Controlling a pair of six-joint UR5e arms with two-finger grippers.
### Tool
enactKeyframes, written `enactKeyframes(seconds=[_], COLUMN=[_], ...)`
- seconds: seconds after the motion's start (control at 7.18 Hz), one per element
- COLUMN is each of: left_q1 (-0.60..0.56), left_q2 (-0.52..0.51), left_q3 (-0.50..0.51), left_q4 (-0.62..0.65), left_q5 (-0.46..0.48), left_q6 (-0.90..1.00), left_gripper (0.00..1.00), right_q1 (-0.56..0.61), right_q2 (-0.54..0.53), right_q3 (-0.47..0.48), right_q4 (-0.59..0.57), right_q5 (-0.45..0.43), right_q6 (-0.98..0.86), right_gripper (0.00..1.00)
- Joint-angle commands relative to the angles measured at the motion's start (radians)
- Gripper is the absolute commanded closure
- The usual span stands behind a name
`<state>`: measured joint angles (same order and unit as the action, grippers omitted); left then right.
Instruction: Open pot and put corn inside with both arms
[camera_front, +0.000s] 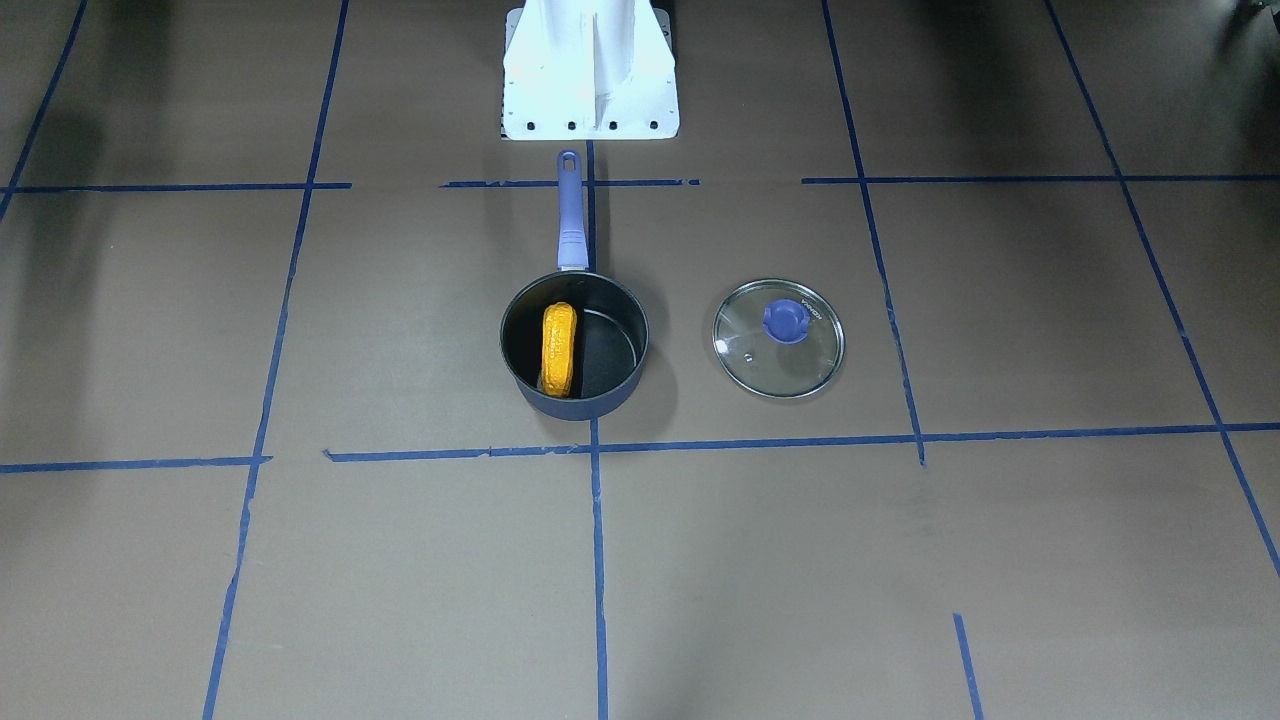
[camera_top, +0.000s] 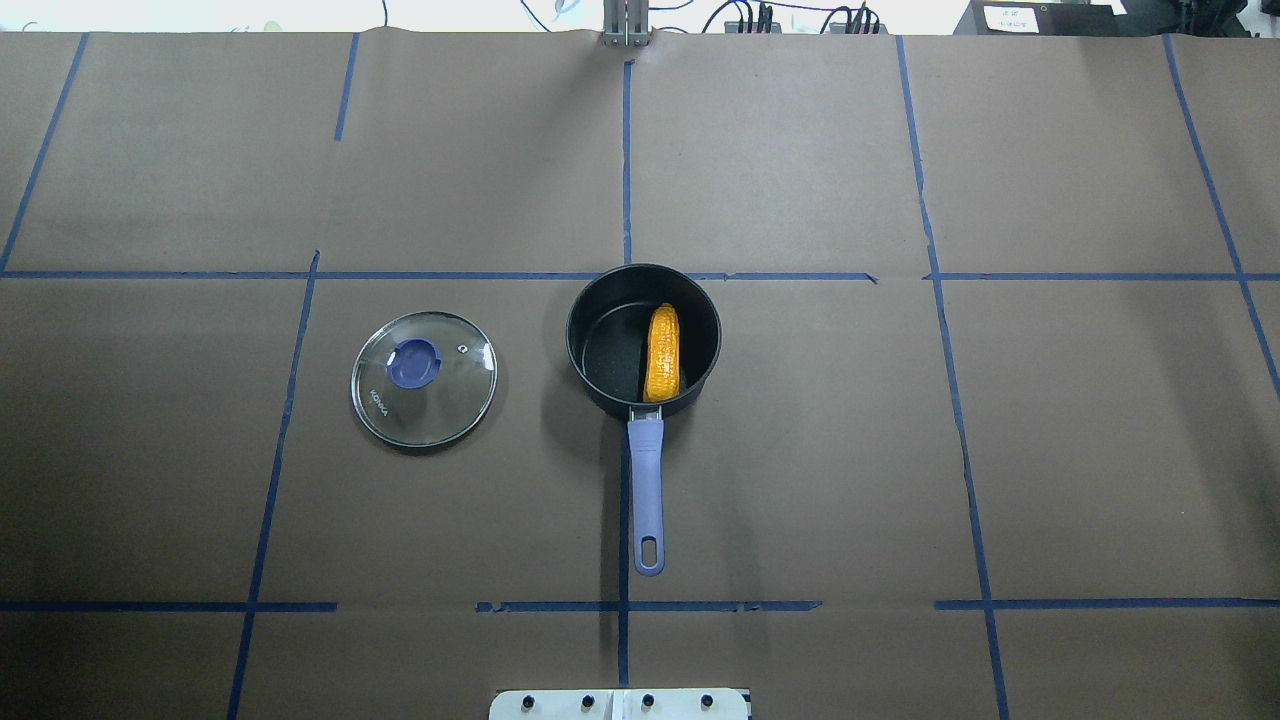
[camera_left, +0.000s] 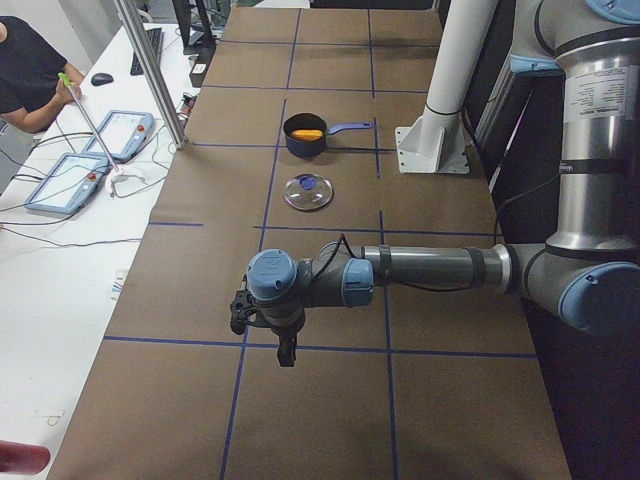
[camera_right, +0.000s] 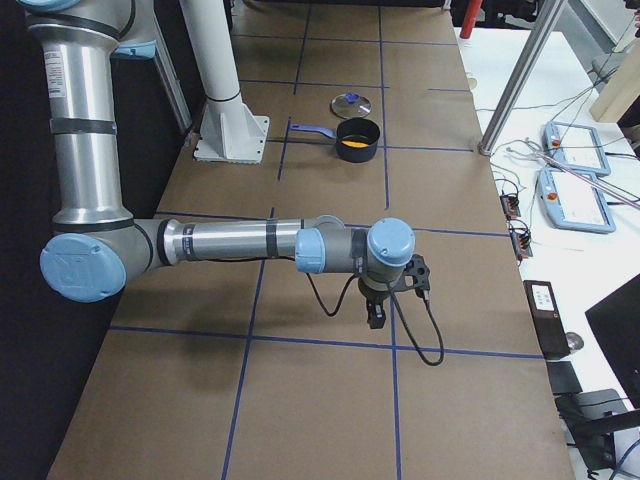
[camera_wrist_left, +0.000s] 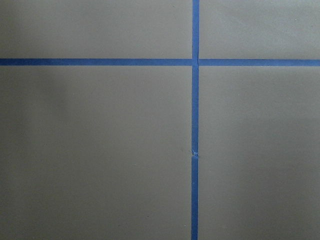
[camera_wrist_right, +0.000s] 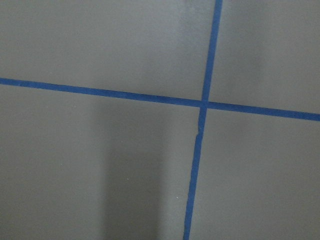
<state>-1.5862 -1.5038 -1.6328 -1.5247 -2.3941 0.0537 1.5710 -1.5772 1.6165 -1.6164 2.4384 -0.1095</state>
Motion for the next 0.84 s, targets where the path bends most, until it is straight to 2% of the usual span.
enactKeyframes(seconds=[0.0,0.28,0.7], left_q1=[0.0,0.0,-0.001], left_q2=[0.001,0.001,0.001], left_q3=[-0.001,0.001,-0.001], left_q4=[0.0,0.0,0.001], left_q5=[0.0,0.0,0.003], left_q6=[0.001,-0.002,0.003], left_gripper=[0.0,0.0,0.0], right_q1=[0.043,0.052,0.054], right_q2=[-0.03,-0.021,-0.044], right_q3=[-0.017,-0.036,-0.066], right_q4=[0.0,0.001,0.082], right_q5=[0.001,-0.005,-0.007], right_q6=[-0.006,-0.012,-0.004], right_gripper=[0.0,0.0,0.0])
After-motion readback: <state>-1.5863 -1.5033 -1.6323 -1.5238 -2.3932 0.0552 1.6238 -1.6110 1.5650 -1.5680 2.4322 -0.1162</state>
